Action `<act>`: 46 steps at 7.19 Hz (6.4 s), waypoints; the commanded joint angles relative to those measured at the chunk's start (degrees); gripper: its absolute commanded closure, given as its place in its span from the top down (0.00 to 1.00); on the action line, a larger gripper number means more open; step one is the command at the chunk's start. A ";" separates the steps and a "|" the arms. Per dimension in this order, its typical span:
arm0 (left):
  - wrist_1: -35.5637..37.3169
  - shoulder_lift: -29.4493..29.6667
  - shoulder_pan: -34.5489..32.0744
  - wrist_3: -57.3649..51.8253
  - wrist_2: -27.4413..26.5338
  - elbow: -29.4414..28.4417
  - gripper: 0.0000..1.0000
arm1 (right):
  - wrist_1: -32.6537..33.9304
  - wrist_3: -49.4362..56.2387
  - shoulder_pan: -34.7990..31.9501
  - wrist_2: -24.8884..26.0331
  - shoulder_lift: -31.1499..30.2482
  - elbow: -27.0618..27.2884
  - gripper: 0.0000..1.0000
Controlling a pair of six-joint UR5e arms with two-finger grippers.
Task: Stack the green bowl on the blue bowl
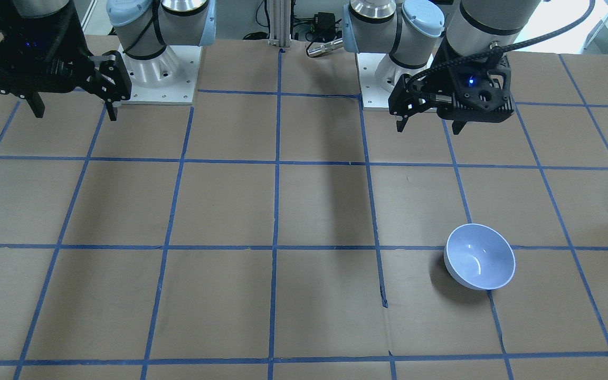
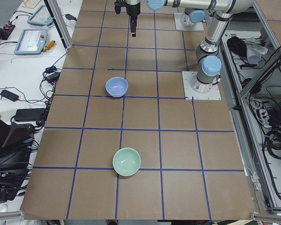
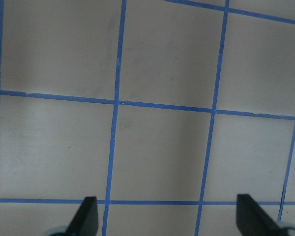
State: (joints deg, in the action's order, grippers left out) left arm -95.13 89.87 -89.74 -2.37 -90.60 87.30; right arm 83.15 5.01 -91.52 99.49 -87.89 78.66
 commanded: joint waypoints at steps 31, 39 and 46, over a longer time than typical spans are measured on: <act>41.15 27.10 61.34 -127.34 4.28 4.81 1.00 | 0.00 0.00 0.03 0.00 0.00 0.00 1.00; 43.01 35.55 62.49 -133.07 4.91 0.15 1.00 | 0.00 0.00 -0.06 0.00 0.00 0.00 1.00; 46.60 37.13 62.49 -134.64 4.82 0.06 0.00 | 0.00 0.00 -0.06 0.00 0.00 0.00 1.00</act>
State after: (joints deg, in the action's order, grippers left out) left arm -49.90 126.82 -27.25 -136.32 -85.71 87.33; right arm 83.14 5.01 -91.51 99.49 -87.89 78.66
